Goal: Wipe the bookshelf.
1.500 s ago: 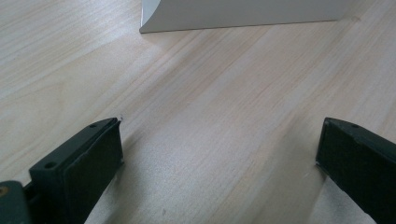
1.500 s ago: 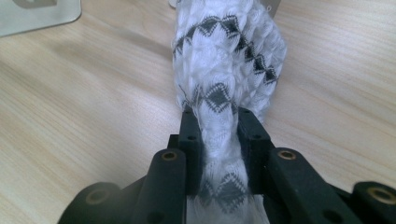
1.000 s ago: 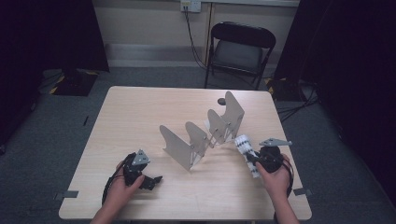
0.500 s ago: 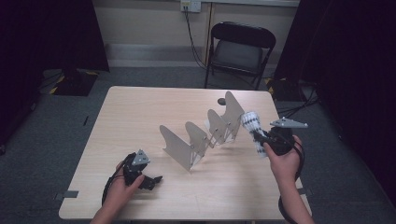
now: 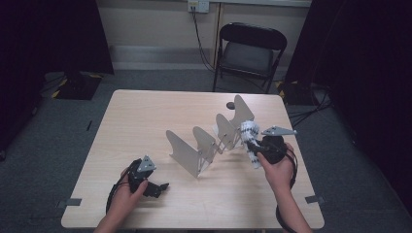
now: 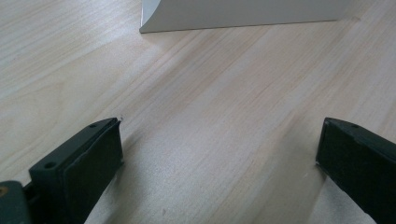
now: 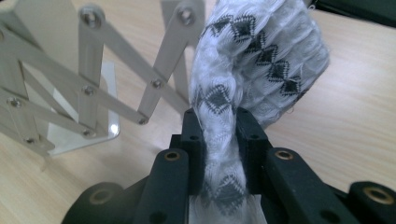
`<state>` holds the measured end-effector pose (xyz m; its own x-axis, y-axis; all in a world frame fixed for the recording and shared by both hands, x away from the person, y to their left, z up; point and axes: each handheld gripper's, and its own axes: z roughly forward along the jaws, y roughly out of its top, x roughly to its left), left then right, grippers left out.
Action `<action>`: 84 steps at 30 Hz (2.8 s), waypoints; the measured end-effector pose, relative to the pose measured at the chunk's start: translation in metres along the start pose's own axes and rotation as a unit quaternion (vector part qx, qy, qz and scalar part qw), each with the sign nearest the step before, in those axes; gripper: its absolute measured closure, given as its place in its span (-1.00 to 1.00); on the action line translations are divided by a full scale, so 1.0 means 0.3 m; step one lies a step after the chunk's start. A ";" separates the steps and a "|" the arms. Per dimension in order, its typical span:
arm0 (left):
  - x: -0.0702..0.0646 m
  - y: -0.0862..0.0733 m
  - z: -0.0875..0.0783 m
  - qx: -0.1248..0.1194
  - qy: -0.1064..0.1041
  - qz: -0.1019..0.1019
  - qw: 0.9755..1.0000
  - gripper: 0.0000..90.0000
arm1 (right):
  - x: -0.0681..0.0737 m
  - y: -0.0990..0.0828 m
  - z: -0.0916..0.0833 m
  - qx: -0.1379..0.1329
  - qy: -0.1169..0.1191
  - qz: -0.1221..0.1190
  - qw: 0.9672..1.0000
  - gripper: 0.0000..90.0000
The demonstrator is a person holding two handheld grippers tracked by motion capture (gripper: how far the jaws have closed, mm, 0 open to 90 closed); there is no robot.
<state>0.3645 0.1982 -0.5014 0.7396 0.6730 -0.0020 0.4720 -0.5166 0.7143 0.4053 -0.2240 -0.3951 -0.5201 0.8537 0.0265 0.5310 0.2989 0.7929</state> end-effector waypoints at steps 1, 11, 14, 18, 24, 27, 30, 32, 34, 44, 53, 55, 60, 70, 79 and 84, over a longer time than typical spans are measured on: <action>-0.001 0.000 0.001 -0.001 0.000 -0.002 1.000 -0.99 | 0.004 -0.008 0.009 0.005 0.003 -0.001 1.000 0.70; -0.001 0.000 0.001 -0.001 0.000 -0.001 1.000 -0.99 | -0.003 -0.084 0.059 0.033 0.007 0.004 0.999 0.71; -0.001 0.000 0.001 -0.001 0.000 -0.001 1.000 -0.99 | -0.010 -0.113 0.074 0.044 0.007 0.003 0.999 0.70; -0.001 0.000 0.001 -0.001 0.000 -0.001 1.000 -0.99 | -0.012 -0.169 0.104 0.057 0.012 0.012 0.998 0.70; -0.001 0.000 0.001 -0.001 0.000 -0.001 1.000 -0.99 | -0.002 -0.238 0.142 0.074 0.017 0.019 0.997 0.70; -0.001 0.000 0.001 -0.001 0.000 -0.001 1.000 -0.99 | 0.003 -0.242 0.143 0.074 0.016 0.013 0.997 0.70; 0.000 0.000 0.000 0.000 0.000 0.000 1.000 -0.99 | 0.002 -0.239 0.135 0.079 0.012 0.014 0.997 0.70; 0.000 0.000 0.000 0.000 0.000 0.001 1.000 -0.99 | -0.003 -0.238 0.124 0.079 0.010 0.016 0.997 0.70; 0.000 0.000 0.000 0.001 0.000 0.001 1.000 -1.00 | -0.011 -0.238 0.109 0.076 0.007 0.017 0.997 0.70; 0.000 0.000 0.001 0.000 -0.001 0.000 1.000 -1.00 | -0.045 -0.182 0.004 0.047 -0.007 0.024 0.999 0.70; 0.001 0.000 0.000 0.001 -0.001 0.001 1.000 -1.00 | -0.091 0.011 -0.132 -0.005 -0.043 0.009 0.999 0.70; 0.001 0.000 0.000 0.001 -0.001 0.001 1.000 -1.00 | -0.090 0.057 -0.150 -0.017 -0.050 0.004 0.999 0.70; 0.001 0.000 0.001 0.000 -0.001 0.001 1.000 -1.00 | -0.062 0.128 -0.131 -0.018 -0.049 -0.016 0.999 0.70; 0.001 0.000 0.000 0.001 -0.001 0.001 1.000 -1.00 | -0.029 0.082 -0.018 0.008 -0.027 -0.020 0.999 0.71; 0.000 0.000 0.001 -0.001 -0.002 -0.002 1.000 -1.00 | -0.017 0.024 0.028 0.028 -0.015 -0.023 0.999 0.71; -0.001 0.000 0.001 -0.001 -0.002 -0.002 1.000 -1.00 | -0.011 -0.018 0.061 0.039 -0.008 -0.016 0.999 0.71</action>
<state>0.3646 0.1978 -0.5017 0.7397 0.6729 -0.0065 0.4733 -0.5134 0.7158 0.4164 -0.2207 -0.4106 -0.5282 0.8491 -0.0085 0.5642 0.3584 0.7438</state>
